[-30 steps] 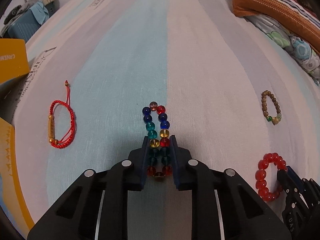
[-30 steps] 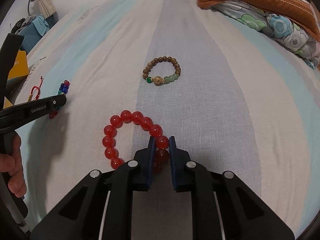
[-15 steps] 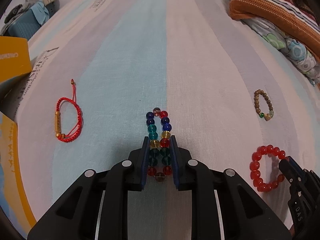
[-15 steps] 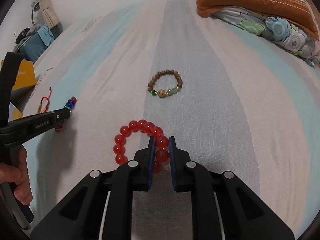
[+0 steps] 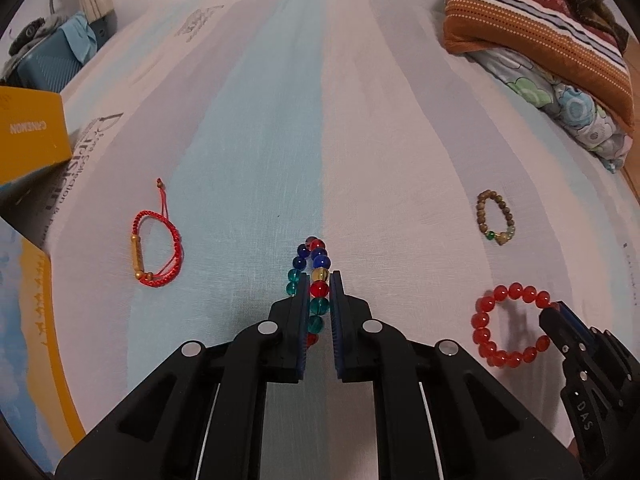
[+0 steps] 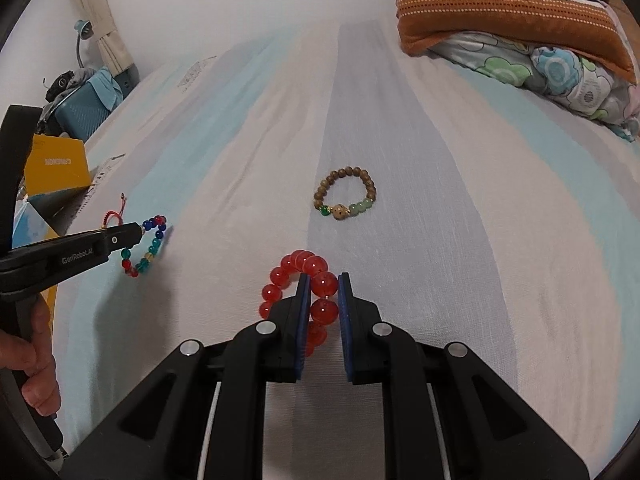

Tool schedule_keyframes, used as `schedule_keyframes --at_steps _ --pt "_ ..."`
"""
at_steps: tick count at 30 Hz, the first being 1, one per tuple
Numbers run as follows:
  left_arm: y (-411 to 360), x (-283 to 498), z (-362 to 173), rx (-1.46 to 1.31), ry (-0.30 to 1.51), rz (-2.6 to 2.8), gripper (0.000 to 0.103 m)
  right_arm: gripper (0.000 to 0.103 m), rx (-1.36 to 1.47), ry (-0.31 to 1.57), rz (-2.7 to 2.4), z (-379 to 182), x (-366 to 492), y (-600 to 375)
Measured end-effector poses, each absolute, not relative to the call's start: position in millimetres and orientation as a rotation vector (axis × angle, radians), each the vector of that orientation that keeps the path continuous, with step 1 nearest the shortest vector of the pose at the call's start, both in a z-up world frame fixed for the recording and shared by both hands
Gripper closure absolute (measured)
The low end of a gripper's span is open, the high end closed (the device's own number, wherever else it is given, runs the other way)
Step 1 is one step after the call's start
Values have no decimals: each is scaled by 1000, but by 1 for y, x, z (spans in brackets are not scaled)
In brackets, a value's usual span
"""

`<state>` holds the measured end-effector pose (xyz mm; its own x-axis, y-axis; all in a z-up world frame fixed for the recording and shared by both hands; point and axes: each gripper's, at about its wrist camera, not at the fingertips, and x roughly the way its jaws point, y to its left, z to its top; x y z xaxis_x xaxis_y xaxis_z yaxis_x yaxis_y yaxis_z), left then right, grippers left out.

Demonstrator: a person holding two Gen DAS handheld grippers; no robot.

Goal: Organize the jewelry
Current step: 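Grasp the red bead bracelet with the right tool while the left grasps the multicolour bead bracelet, then carry the red bead and multicolour bracelets with both tools into the white box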

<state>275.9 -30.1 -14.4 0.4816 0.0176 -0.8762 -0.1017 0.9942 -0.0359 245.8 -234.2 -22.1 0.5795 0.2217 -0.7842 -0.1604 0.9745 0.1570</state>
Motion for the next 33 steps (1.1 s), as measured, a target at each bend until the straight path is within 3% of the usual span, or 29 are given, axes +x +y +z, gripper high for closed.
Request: schedule_keyframes --at_steps 15,33 --pt "-34 258 13 -88 1051 27 94 90 101 921 255 5 237 -232" --pt "-22 217 90 -55 957 -13 94 90 101 891 254 53 220 -219"
